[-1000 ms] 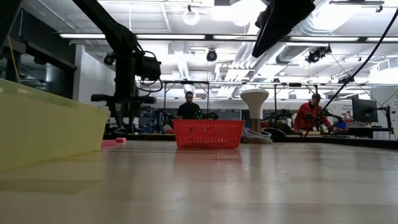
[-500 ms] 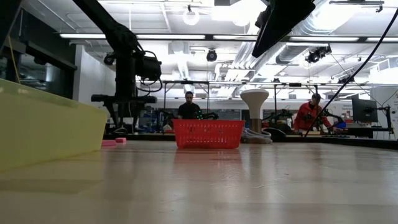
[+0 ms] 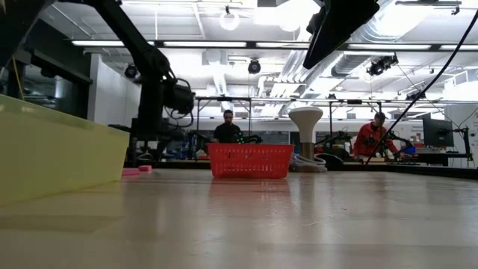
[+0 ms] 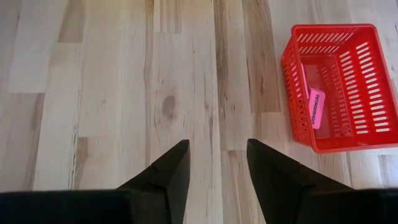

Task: Pick & Place School Supplies
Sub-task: Put the pink eraser into the red bin

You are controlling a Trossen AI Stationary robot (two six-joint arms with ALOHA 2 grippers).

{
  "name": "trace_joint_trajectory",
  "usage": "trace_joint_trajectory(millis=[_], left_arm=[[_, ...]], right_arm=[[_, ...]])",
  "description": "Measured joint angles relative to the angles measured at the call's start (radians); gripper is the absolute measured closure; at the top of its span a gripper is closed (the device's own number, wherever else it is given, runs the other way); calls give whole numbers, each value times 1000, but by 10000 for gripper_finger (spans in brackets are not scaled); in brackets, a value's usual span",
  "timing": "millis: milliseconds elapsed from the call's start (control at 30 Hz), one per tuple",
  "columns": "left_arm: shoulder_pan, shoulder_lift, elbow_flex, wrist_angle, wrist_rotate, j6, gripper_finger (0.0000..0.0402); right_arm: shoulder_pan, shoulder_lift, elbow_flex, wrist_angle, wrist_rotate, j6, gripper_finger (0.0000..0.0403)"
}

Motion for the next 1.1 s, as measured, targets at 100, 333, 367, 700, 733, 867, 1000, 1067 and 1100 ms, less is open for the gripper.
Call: trace_joint_trajectory(millis=[100,333,367,700,733,867,1000,1067,1100], left_arm=[[1,28,2,1,1,-1,169],[0,46,5,0,3,-17,169],[0,45,4,1,3,-19,169],[0,46,3,7,5,-20,182],[0,47,3,8,5,-20,187],[0,47,3,11,8,-20,204],[0,48,2,11,8,-20,210],[0,48,2,11,8,-20,212],[0,48,2,11,8,-20,213]], right_arm=[[0,0,0,0,0,0,254],[0,0,0,0,0,0,254],[0,0,0,0,0,0,254],[0,0,0,5,2,0,254],[0,0,0,5,3,0,254],[0,0,0,5,3,0,254],[0,0,0,5,3,0,254],[0,0,0,5,3,0,254],[0,0,0,5,3,0,254]])
